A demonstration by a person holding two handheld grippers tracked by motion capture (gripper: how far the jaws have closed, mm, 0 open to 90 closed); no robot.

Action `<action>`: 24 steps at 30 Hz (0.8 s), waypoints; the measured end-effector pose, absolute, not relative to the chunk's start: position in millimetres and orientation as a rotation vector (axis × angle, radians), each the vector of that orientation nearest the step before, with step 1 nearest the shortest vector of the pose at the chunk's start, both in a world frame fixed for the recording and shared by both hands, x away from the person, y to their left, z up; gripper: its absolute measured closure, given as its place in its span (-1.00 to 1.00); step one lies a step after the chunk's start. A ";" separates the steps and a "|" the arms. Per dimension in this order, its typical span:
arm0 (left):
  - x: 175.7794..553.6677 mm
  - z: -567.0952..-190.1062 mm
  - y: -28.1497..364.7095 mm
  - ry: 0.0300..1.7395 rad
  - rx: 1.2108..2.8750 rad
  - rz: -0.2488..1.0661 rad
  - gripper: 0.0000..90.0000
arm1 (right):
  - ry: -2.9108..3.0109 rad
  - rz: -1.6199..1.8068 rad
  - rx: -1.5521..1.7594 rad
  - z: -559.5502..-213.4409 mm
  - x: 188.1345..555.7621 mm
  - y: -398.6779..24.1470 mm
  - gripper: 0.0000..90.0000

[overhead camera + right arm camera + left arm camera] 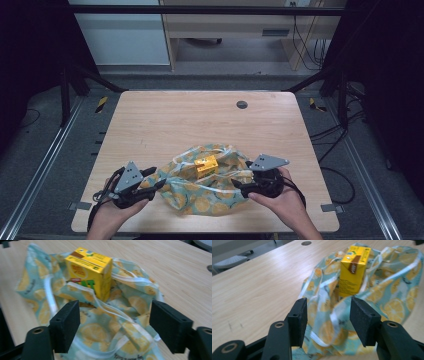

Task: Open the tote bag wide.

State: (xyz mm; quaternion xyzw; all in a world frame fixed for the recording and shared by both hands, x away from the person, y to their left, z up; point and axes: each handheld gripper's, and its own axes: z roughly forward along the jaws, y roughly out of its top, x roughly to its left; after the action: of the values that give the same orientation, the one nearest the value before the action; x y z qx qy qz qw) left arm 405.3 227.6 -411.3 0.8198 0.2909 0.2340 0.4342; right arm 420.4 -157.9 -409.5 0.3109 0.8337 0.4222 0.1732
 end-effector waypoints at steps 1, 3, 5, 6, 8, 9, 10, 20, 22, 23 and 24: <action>408.6 -409.4 226.4 0.728 2.042 0.582 0.08 | 2.369 1.206 0.876 -408.4 417.6 -157.5 -0.54; 415.4 -405.8 223.8 0.728 2.050 0.593 0.08 | 2.374 1.225 0.860 -407.6 411.5 -156.1 -0.63; 421.4 -403.4 219.8 0.738 2.048 0.588 0.07 | 2.379 1.214 0.844 -410.8 406.0 -152.9 -0.70; 424.3 -402.2 217.8 0.743 2.045 0.584 0.07 | 2.385 1.205 0.830 -414.1 404.5 -150.9 -0.72; 429.6 -400.7 213.1 0.740 2.058 0.581 0.07 | 2.399 1.172 0.820 -422.3 403.6 -146.4 -0.75; 432.0 -400.4 210.3 0.734 2.070 0.581 0.06 | 2.406 1.155 0.817 -426.8 403.9 -143.9 -0.78; 434.7 -400.6 207.4 0.733 2.078 0.575 0.05 | 2.419 1.139 0.812 -431.4 405.0 -142.0 -0.82; 465.2 -424.4 178.1 0.703 2.207 0.457 -0.07 | 2.534 1.066 0.827 -460.0 408.2 -151.6 -0.09; 470.2 -432.9 174.7 0.724 2.216 0.436 -0.04 | 2.542 1.062 0.814 -465.3 406.0 -155.4 0.16; 471.6 -436.5 172.8 0.728 2.223 0.432 -0.02 | 2.548 1.061 0.818 -468.0 404.5 -157.1 0.28; 472.8 -439.9 171.0 0.733 2.233 0.435 0.03 | 2.554 1.065 0.822 -471.1 403.3 -159.0 0.39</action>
State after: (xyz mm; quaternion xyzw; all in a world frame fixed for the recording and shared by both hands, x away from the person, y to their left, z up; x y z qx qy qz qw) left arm 472.8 171.0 -439.9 0.8691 0.2854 0.1692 0.3669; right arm 403.3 -159.0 -471.1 0.2824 0.8777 0.3658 0.1271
